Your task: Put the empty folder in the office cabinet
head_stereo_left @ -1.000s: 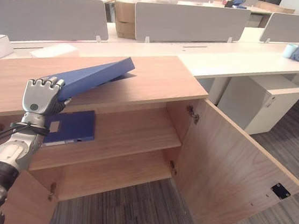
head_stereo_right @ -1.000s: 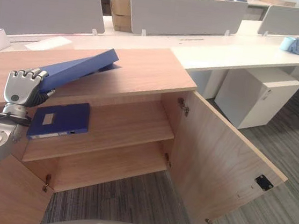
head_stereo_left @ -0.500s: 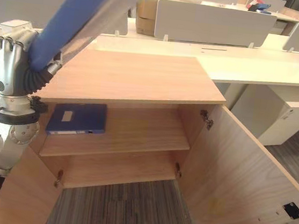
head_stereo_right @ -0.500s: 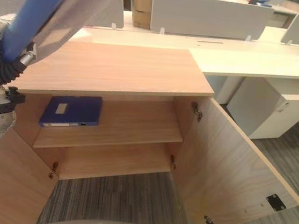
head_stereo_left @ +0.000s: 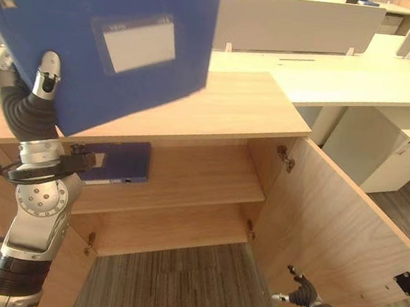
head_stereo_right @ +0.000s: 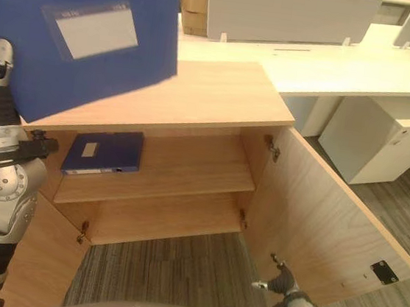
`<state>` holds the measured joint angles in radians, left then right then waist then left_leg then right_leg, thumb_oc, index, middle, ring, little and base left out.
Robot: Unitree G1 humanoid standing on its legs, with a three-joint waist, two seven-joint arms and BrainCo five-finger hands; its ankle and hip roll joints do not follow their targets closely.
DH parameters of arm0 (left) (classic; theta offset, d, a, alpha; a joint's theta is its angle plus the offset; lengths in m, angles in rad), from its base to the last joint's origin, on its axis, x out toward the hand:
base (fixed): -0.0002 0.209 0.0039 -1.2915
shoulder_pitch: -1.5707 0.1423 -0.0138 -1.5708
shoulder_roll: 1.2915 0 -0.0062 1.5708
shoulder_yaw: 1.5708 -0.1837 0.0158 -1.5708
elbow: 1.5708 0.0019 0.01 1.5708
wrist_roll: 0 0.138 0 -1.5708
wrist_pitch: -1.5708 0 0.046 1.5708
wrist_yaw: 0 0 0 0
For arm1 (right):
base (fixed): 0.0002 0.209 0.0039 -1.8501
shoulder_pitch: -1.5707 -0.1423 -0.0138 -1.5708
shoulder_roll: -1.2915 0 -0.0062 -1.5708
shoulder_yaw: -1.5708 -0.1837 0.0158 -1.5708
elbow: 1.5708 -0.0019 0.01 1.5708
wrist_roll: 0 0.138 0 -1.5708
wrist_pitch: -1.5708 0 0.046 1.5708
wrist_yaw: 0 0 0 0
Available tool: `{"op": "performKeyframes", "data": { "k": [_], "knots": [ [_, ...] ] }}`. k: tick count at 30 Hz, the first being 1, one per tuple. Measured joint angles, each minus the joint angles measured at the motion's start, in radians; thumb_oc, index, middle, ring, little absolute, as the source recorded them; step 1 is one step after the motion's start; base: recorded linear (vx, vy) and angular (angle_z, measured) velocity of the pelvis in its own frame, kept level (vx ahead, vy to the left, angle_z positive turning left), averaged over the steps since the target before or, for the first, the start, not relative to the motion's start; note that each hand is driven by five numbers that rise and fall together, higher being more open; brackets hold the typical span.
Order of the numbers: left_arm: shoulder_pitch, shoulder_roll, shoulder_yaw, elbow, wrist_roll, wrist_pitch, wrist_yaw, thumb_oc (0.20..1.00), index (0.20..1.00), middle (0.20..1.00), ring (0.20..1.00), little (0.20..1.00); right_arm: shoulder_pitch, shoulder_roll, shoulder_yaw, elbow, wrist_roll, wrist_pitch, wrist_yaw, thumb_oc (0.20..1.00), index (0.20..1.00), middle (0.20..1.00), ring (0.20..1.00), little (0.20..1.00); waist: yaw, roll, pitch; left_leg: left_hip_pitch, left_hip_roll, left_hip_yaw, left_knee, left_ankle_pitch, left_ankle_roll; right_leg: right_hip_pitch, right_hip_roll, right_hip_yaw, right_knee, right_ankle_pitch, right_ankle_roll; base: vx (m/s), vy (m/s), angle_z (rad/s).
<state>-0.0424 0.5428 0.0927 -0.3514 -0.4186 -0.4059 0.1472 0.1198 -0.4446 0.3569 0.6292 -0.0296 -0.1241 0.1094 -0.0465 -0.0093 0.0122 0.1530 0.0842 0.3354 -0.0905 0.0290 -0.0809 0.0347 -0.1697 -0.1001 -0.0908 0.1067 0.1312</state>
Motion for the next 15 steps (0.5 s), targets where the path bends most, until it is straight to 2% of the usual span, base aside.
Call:
{"op": "performKeyframes", "data": {
  "k": [2, 5, 9, 12, 15],
  "knots": [
    [0.105, 0.0, -0.034, -0.003, -0.132, 0.034, -0.103, 0.2, 0.2, 0.2, 0.2, 0.2, -0.003, -0.048, 0.002, -0.145, 0.002, -0.015, 0.023, 1.0, 1.0, 1.0, 1.0, 1.0, 0.001, 0.002, 0.003, 0.002, 0.0, 0.0, 0.0, 0.0, 0.0, 0.001, 0.0, 0.001, 0.0, 0.0, 0.0, 0.0, 0.0, 0.0],
    [0.234, -0.002, -0.06, 0.026, -0.258, 0.102, -0.192, 0.2, 0.2, 0.2, 0.2, 0.2, -0.009, -0.077, 0.002, -0.276, 0.013, -0.028, 0.06, 1.0, 1.0, 1.0, 1.0, 1.0, 0.008, -0.004, 0.007, 0.0, 0.002, -0.002, 0.0, 0.0, 0.0, 0.001, 0.002, 0.0, 0.0, 0.0, -0.001, 0.0, 0.0, 0.0],
    [0.311, 0.007, -0.071, 0.052, -0.346, 0.133, -0.236, 0.2, 0.2, 0.2, 0.2, 0.2, -0.007, -0.111, 0.031, -0.397, 0.053, -0.033, 0.093, 1.0, 1.0, 1.0, 1.0, 1.0, 0.023, -0.005, 0.008, -0.001, 0.002, -0.006, 0.0, 0.0, 0.0, 0.003, 0.0, -0.008, 0.0, 0.0, 0.0, -0.01, 0.002, 0.03],
    [0.313, 0.007, -0.138, 0.141, -0.37, 0.177, -0.271, 0.2, 0.2, 0.2, 0.2, 0.2, -0.056, -0.104, 0.082, -0.396, 0.08, -0.043, 0.119, 1.0, 1.0, 1.0, 1.0, 1.0, 0.043, -0.011, 0.01, -0.003, 0.001, -0.016, 0.0, 0.0, 0.001, 0.003, -0.003, -0.019, 0.0, -0.002, -0.002, -0.01, 0.004, 0.1],
    [0.323, -0.012, -0.14, 0.16, -0.382, 0.202, -0.28, 0.2, 0.2, 0.2, 0.2, 0.2, -0.08, -0.097, 0.083, -0.4, 0.092, -0.042, 0.119, 1.0, 1.0, 1.0, 1.0, 1.0, 0.054, -0.012, 0.011, -0.006, 0.001, -0.017, 0.0, 0.0, 0.001, 0.006, -0.003, -0.02, 0.0, -0.002, -0.002, 0.0, 0.0, 0.0]
  ]
}}
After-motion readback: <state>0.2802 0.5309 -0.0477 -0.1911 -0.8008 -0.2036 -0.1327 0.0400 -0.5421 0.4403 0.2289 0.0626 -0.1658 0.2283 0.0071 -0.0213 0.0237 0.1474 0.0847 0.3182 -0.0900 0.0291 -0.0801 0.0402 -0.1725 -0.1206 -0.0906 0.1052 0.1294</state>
